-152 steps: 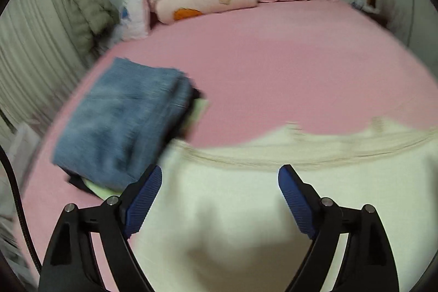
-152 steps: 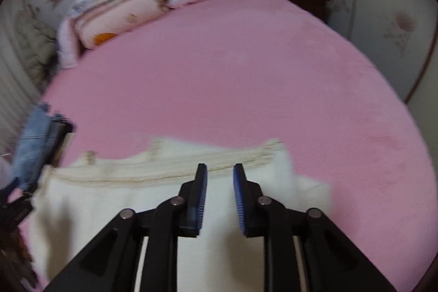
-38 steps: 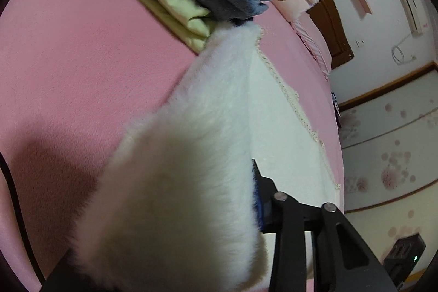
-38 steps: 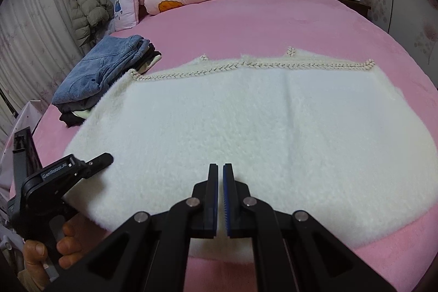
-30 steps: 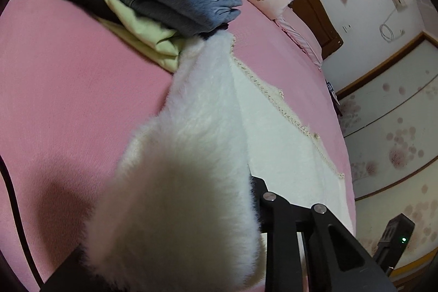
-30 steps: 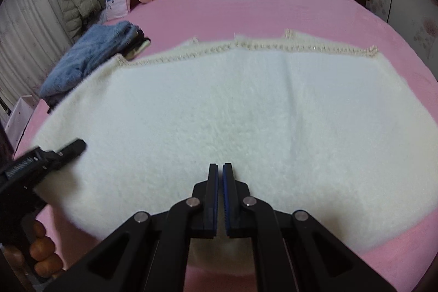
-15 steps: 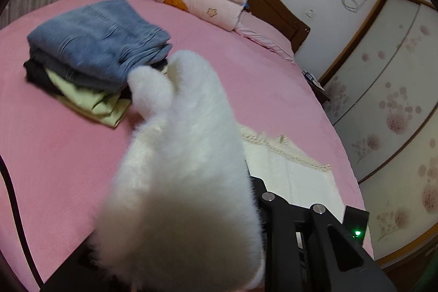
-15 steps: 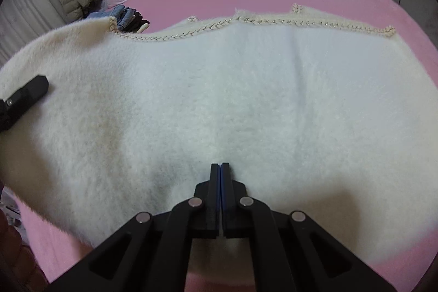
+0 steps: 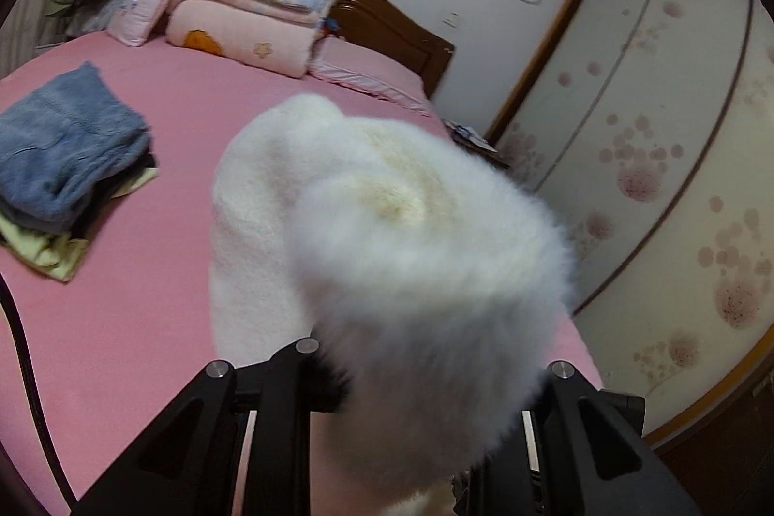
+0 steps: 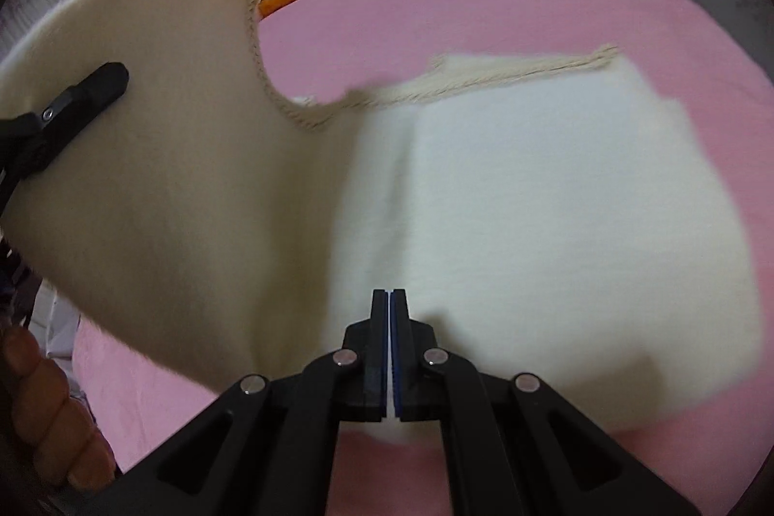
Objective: Fold large clothes
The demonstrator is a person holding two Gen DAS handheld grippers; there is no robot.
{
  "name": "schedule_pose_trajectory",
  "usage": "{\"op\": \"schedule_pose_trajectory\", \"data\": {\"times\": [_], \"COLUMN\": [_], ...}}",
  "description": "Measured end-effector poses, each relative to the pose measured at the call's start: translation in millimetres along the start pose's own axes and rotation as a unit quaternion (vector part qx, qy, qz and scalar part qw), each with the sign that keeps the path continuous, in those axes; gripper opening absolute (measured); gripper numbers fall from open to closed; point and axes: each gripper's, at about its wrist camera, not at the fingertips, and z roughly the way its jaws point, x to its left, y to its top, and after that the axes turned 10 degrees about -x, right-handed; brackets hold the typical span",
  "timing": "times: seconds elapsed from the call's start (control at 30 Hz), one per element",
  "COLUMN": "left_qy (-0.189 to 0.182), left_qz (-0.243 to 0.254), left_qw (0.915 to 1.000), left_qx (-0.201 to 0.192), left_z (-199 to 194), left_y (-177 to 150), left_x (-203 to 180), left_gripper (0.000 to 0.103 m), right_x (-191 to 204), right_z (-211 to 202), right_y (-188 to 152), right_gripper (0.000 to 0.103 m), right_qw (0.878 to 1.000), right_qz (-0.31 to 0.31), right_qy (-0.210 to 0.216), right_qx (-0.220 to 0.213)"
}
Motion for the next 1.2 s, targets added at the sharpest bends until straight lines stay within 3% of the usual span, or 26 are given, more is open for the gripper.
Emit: {"op": "schedule_pose_trajectory", "data": {"times": [0.17,0.3,0.43,0.5,0.73,0.8,0.83,0.9,1.13,1.17,1.2], "left_qy": [-0.05,-0.08,-0.081,-0.076,-0.06,-0.061,-0.067,-0.079,-0.105,-0.107,-0.104], "left_qz": [0.019,0.047,0.088,0.105,0.137,0.135,0.125,0.099,0.052,0.042,0.034], "left_qw": [0.9981,0.9921,0.9828,0.9814,0.9738,0.9719,0.9711,0.9704,0.9695,0.9708,0.9722], "left_qx": [0.032,0.083,0.141,0.142,0.171,0.183,0.192,0.206,0.215,0.211,0.207], "left_z": [27,48,64,64,69,72,71,70,38,29,21], "left_y": [-23,-66,-113,-123,-136,-138,-137,-133,-113,-106,-99], "left_x": [-57,-95,-116,-121,-126,-128,-128,-127,-120,-116,-111], "left_gripper": [0.02,0.02,0.021,0.021,0.027,0.041,0.055,0.068,0.071,0.071,0.071], "right_x": [-54,-89,-119,-129,-142,-143,-143,-143,-135,-135,-133], "right_z": [-39,-54,-58,-60,-74,-76,-76,-80,-104,-107,-110], "right_y": [3,-5,-21,-28,-33,-30,-28,-22,2,2,5], "right_gripper": [0.0,0.0,0.0,0.0,0.0,0.0,0.0,0.002,0.003,0.007,0.018], "right_qw": [0.998,0.994,0.99,0.989,0.988,0.988,0.988,0.988,0.987,0.988,0.987], "right_qz": [0.032,0.055,0.069,0.076,0.077,0.081,0.081,0.076,0.057,0.058,0.059], "right_qy": [-0.047,-0.084,-0.118,-0.125,-0.128,-0.127,-0.129,-0.133,-0.142,-0.139,-0.14], "right_qx": [-0.027,-0.035,-0.025,-0.016,-0.028,-0.03,-0.029,-0.028,-0.042,-0.044,-0.047]}}
